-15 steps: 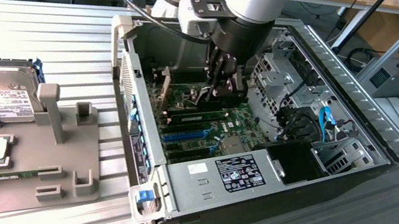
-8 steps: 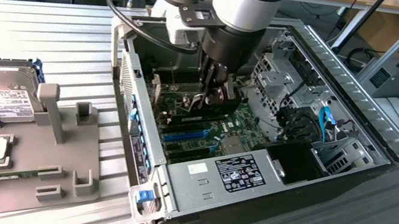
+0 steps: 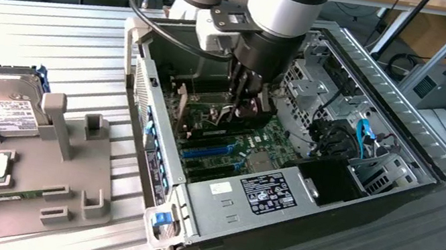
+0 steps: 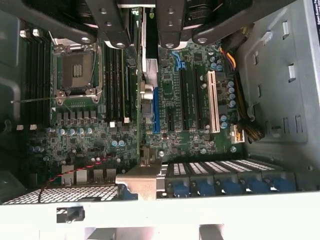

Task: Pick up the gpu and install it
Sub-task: 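Insert the gpu into the slot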

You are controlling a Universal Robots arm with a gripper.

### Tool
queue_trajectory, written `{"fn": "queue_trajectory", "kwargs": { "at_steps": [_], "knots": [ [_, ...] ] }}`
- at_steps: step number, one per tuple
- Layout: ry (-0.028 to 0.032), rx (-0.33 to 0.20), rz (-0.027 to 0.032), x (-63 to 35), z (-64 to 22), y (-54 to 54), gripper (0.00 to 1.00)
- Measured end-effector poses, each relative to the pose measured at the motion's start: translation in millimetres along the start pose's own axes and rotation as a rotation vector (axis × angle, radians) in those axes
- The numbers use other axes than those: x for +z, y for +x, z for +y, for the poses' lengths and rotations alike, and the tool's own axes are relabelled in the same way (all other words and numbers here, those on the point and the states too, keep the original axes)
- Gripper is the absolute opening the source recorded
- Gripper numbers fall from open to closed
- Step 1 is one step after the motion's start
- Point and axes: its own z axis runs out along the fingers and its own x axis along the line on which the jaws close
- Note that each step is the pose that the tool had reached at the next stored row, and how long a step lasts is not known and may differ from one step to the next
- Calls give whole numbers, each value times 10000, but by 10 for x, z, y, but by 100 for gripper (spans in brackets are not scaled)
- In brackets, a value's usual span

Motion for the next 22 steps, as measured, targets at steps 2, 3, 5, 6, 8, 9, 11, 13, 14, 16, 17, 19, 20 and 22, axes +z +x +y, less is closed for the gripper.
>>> {"fn": "queue_trajectory", "kwargs": {
  "at_steps": [2,3,5,6,8,9,11,13,14,16,17,19,20,22],
  "knots": [
    [-3,0,-1,6,-1,26,26],
    [-8,0,-1,12,-2,39,26],
    [-29,1,-1,42,-3,60,26],
    [-47,3,2,67,-2,68,26],
    [-62,4,2,103,-1,71,26],
    [-66,4,3,122,-1,72,26],
    [-67,3,3,159,0,74,26],
    [-67,3,3,184,0,75,26],
    [-67,3,3,193,1,76,26],
    [-67,3,2,210,1,77,26],
    [-67,3,2,217,1,77,26],
    [-68,3,5,224,2,77,26],
    [-68,3,5,226,2,78,26],
    [-67,3,3,234,2,78,26]
  ]
}}
